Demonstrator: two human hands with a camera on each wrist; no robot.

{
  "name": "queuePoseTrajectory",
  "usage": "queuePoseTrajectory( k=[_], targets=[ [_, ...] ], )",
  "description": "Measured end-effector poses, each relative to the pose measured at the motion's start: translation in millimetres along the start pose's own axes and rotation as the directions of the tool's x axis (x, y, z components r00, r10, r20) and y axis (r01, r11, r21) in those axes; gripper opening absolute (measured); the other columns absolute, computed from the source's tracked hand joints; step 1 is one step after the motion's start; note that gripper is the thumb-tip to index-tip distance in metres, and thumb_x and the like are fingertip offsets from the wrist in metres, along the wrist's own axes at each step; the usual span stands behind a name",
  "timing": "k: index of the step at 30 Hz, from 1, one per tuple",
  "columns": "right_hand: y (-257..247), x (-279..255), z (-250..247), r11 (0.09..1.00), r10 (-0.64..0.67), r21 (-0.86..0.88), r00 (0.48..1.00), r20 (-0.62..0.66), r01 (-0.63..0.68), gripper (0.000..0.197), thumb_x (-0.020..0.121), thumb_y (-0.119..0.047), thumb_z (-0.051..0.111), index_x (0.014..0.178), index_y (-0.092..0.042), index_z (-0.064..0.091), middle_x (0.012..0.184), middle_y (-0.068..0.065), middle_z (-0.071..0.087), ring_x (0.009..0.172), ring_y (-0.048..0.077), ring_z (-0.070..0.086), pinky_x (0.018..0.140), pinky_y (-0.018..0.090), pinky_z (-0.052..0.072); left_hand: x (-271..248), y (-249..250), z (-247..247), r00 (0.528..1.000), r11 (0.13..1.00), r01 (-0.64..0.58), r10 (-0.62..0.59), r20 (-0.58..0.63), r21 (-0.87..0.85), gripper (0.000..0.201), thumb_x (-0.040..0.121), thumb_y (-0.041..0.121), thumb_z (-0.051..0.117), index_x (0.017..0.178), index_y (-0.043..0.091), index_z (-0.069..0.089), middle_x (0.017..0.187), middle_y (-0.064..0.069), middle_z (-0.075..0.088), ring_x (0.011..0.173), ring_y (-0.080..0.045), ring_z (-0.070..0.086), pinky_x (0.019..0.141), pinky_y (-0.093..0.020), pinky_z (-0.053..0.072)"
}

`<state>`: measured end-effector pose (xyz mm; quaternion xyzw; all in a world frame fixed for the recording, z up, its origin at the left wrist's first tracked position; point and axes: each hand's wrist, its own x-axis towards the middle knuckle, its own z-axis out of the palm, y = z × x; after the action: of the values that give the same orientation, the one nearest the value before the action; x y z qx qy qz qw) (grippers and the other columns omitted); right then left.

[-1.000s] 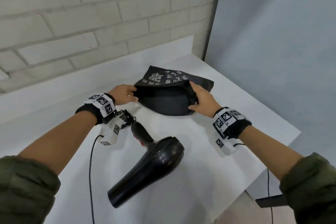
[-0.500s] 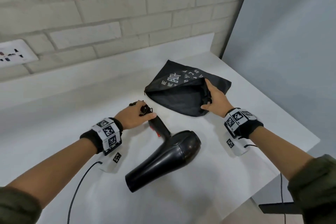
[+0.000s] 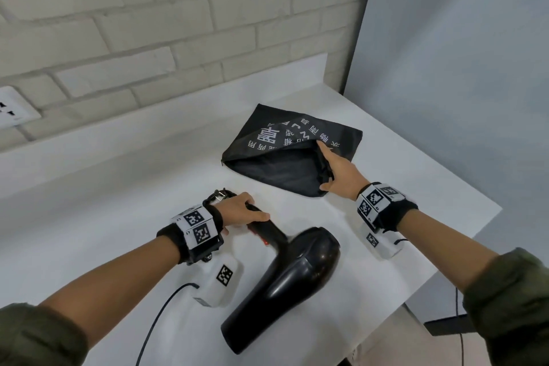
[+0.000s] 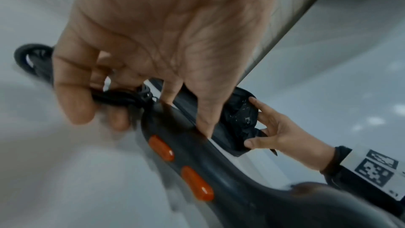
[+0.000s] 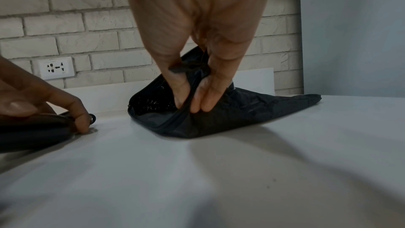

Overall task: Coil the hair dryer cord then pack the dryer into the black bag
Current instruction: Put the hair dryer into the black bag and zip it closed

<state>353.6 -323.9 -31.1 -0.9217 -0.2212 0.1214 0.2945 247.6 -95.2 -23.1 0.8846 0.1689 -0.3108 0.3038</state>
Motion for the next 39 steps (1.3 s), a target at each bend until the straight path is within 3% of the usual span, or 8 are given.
queuePoseTrajectory(
  k=[11, 15, 20, 24, 28, 32, 36, 39],
  targets=[
    [5, -17, -9, 0.999, 0.002, -0.036, 1.000, 0.012, -0.002, 0.102, 0.075, -0.001, 0.067, 0.148, -0.021, -0.001, 0.148, 0.009, 0.035, 0.103, 0.031, 0.054, 0.089, 0.024, 0.036, 5, 23, 32, 0.983, 0.954, -0.038, -0.017, -0.181, -0.297, 0.036, 0.066, 0.030, 0.072, 0.091, 0.020, 0.048, 0.090, -0.004, 0.058, 0.076, -0.019, 0.054, 0.049, -0.022, 0.034],
    [10, -25, -11, 0.998, -0.012, -0.069, 1.000, 0.014, 0.013, 0.100, 0.076, -0.001, 0.064, 0.148, -0.021, -0.001, 0.144, 0.010, 0.040, 0.114, 0.032, 0.052, 0.084, 0.018, 0.031, 0, 42, 41, 0.966, 0.951, -0.194, 0.143, -0.215, -0.241, 0.039, 0.064, 0.027, 0.073, 0.094, 0.021, 0.050, 0.086, 0.001, 0.056, 0.074, -0.016, 0.054, 0.069, -0.027, 0.048],
    [11, -34, -15, 0.993, -0.047, -0.110, 0.998, 0.047, 0.052, 0.098, 0.077, -0.003, 0.062, 0.148, -0.024, -0.002, 0.134, 0.013, 0.048, 0.089, 0.019, 0.050, 0.080, 0.018, 0.034, 1, 79, 46, 0.942, 0.947, -0.317, 0.321, -0.094, 0.061, 0.042, 0.067, 0.033, 0.069, 0.102, 0.029, 0.047, 0.096, 0.001, 0.059, 0.087, -0.020, 0.058, 0.079, -0.029, 0.048],
    [15, -45, -18, 0.991, -0.050, -0.123, 0.995, 0.090, 0.060, 0.096, 0.079, -0.003, 0.061, 0.147, -0.026, -0.002, 0.137, 0.012, 0.047, 0.115, 0.030, 0.052, 0.087, 0.019, 0.035, 23, 95, 29, 0.946, 0.941, -0.309, 0.320, -0.058, 0.140, 0.046, 0.067, 0.034, 0.070, 0.107, 0.027, 0.048, 0.104, -0.002, 0.058, 0.091, -0.022, 0.057, 0.081, -0.029, 0.047],
    [22, -50, -19, 0.992, -0.032, -0.121, 0.994, 0.109, 0.045, 0.099, 0.078, -0.004, 0.061, 0.146, -0.032, -0.006, 0.105, 0.006, 0.053, 0.079, 0.024, 0.052, 0.078, 0.023, 0.040, 46, 92, -1, 0.947, 0.955, -0.260, 0.282, -0.156, 0.144, 0.056, 0.075, 0.030, 0.069, 0.125, 0.017, 0.048, 0.127, -0.007, 0.055, 0.115, -0.024, 0.053, 0.098, -0.029, 0.041],
    [28, -45, -18, 0.998, 0.002, -0.059, 0.996, 0.085, 0.003, 0.100, 0.075, -0.003, 0.061, 0.146, -0.033, -0.003, 0.096, 0.002, 0.051, 0.074, 0.025, 0.051, 0.075, 0.023, 0.039, 49, 74, -19, 0.967, 0.963, -0.233, 0.244, -0.072, 0.135, 0.059, 0.090, 0.027, 0.055, 0.140, 0.005, 0.033, 0.147, -0.009, 0.038, 0.135, -0.024, 0.036, 0.109, -0.025, 0.025],
    [31, -40, -16, 1.000, -0.003, -0.005, 0.996, 0.084, 0.003, 0.098, 0.075, -0.002, 0.061, 0.147, -0.033, 0.001, 0.082, 0.000, 0.051, 0.066, 0.018, 0.047, 0.072, 0.023, 0.037, 25, 45, -32, 0.947, 0.943, -0.318, 0.320, -0.009, 0.101, 0.063, 0.091, 0.041, 0.047, 0.144, 0.013, 0.028, 0.150, -0.004, 0.033, 0.138, -0.019, 0.032, 0.115, -0.030, 0.023],
    [35, -40, -14, 0.999, 0.009, 0.050, 0.998, 0.058, -0.012, 0.095, 0.076, 0.001, 0.060, 0.147, -0.030, 0.005, 0.071, -0.005, 0.047, 0.058, 0.008, 0.043, 0.072, 0.024, 0.037, -6, 9, -33, 0.924, 0.924, -0.382, 0.382, -0.021, -0.006, 0.068, 0.079, 0.057, 0.055, 0.138, 0.027, 0.037, 0.140, 0.000, 0.046, 0.129, -0.013, 0.043, 0.106, -0.025, 0.031]
  ],
)
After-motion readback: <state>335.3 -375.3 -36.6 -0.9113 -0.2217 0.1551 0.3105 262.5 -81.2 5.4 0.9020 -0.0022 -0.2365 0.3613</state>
